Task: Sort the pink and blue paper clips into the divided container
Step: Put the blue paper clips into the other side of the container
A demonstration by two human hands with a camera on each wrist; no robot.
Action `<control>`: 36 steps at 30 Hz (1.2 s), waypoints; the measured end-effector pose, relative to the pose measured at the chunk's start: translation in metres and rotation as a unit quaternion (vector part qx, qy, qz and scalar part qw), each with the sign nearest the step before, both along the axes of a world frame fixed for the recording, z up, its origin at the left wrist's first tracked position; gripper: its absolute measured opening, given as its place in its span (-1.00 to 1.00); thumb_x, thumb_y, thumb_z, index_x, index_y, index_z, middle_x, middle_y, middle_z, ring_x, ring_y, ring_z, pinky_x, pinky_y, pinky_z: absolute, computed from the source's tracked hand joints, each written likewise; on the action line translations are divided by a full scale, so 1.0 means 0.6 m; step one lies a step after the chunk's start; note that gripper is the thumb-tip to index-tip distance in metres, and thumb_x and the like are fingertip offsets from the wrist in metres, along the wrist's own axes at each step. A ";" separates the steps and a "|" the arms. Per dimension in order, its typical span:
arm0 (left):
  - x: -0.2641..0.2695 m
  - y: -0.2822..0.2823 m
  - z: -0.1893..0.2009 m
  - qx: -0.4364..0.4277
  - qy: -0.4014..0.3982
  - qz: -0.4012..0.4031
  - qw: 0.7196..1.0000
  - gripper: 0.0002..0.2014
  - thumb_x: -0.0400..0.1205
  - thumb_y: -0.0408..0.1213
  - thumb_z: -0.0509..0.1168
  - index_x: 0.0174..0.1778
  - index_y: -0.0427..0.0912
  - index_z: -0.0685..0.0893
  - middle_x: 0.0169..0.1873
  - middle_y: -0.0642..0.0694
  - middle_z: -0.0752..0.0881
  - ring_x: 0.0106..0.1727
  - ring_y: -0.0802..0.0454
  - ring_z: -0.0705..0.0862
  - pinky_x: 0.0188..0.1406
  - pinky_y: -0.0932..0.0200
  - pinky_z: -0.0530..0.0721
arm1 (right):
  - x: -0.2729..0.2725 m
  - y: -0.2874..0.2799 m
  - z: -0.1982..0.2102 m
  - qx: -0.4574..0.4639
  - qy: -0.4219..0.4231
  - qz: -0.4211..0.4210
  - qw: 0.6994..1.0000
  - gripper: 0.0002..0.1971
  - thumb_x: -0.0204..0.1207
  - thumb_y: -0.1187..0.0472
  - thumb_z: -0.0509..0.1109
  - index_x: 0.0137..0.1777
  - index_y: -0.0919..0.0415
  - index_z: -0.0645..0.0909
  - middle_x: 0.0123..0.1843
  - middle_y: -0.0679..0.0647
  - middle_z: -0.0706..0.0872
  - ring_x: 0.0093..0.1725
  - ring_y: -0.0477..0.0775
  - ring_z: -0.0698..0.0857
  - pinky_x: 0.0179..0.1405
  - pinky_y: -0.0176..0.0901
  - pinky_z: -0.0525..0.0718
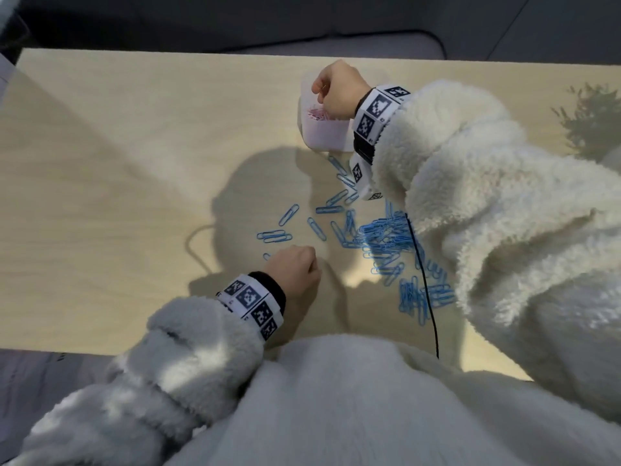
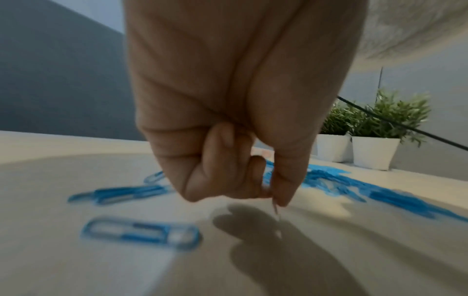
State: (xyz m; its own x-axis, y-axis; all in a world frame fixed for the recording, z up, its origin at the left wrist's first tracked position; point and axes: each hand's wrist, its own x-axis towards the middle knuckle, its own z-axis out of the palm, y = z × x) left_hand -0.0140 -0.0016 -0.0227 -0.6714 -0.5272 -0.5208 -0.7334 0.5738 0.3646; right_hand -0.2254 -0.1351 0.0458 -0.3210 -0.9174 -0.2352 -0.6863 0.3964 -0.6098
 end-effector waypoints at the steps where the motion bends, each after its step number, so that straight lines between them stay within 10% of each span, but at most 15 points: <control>1: -0.010 -0.013 0.010 0.013 0.007 0.010 1.000 -0.86 0.62 -0.25 0.13 -0.12 -0.24 0.53 -0.06 -0.23 0.69 -0.04 -0.19 0.62 -0.16 0.09 0.43 | -0.005 -0.001 -0.003 0.009 0.007 0.005 1.000 -0.65 0.50 0.43 0.28 0.28 0.27 0.53 0.37 0.20 0.55 0.11 0.10 0.61 -0.10 -0.29 0.60; 5: -0.079 -0.098 0.069 -0.044 0.087 0.049 0.994 -0.81 0.62 -0.26 0.15 0.00 -0.30 0.56 0.04 -0.33 0.67 0.07 -0.25 0.61 -0.09 0.07 0.44 | -0.024 0.025 0.000 -0.012 0.010 -0.011 1.000 -0.59 0.52 0.41 0.30 0.37 0.25 0.49 0.45 0.18 0.50 0.42 0.11 0.51 0.37 -0.23 0.48; 14: -0.240 -0.276 0.118 -0.216 0.106 0.049 0.969 -0.69 0.61 -0.33 0.10 0.21 -0.41 0.50 0.25 -0.44 0.52 0.26 -0.41 0.53 0.26 -0.17 0.48 | -0.057 0.244 -0.030 -0.153 -0.192 -0.222 0.944 -0.67 0.46 0.59 0.04 -0.17 0.33 0.62 -0.29 0.18 0.67 -0.54 -0.24 0.68 -0.44 -0.35 0.69; 19: -0.249 -0.304 0.095 -0.196 0.041 0.016 0.980 -0.69 0.54 -0.37 0.22 0.18 -0.37 0.61 0.21 -0.40 0.63 0.24 -0.38 0.59 0.24 -0.16 0.58 | -0.090 0.369 -0.086 -0.102 -0.163 -0.321 0.927 -0.60 0.46 0.56 0.04 -0.38 0.17 0.58 -0.32 0.23 0.70 -0.56 -0.16 0.69 -0.43 -0.25 0.73; 22: -0.242 -0.291 0.101 -0.152 0.111 0.031 0.982 -0.66 0.58 -0.38 0.16 0.28 -0.27 0.56 0.33 -0.33 0.55 0.36 -0.30 0.50 0.38 -0.07 0.46 | -0.116 0.413 -0.110 -0.075 -0.086 -0.343 0.933 -0.68 0.40 0.54 0.10 -0.28 0.29 0.67 -0.17 0.31 0.74 -0.29 0.17 0.73 -0.06 0.09 0.73; 27: -0.124 -0.222 0.092 -0.179 0.291 0.034 0.939 -0.75 0.51 -0.48 0.13 -0.04 -0.26 0.69 0.08 -0.34 0.62 0.21 -0.27 0.53 0.29 -0.02 0.44 | -0.116 0.416 -0.103 -0.055 0.028 -0.300 0.952 -0.76 0.39 0.46 0.21 -0.13 0.31 0.71 -0.04 0.27 0.80 -0.09 0.16 0.69 0.09 -0.07 0.60; 36: 0.094 -0.095 -0.009 -0.010 0.121 0.081 0.989 -0.78 0.37 -0.31 0.54 -0.19 -0.08 0.63 -0.22 -0.10 0.54 -0.31 0.02 0.55 -0.24 0.24 0.47 | -0.010 0.389 -0.139 0.054 0.065 0.001 0.996 -0.74 0.39 0.27 0.36 0.10 0.21 0.64 0.10 0.26 0.61 0.16 0.26 0.58 0.15 0.05 0.59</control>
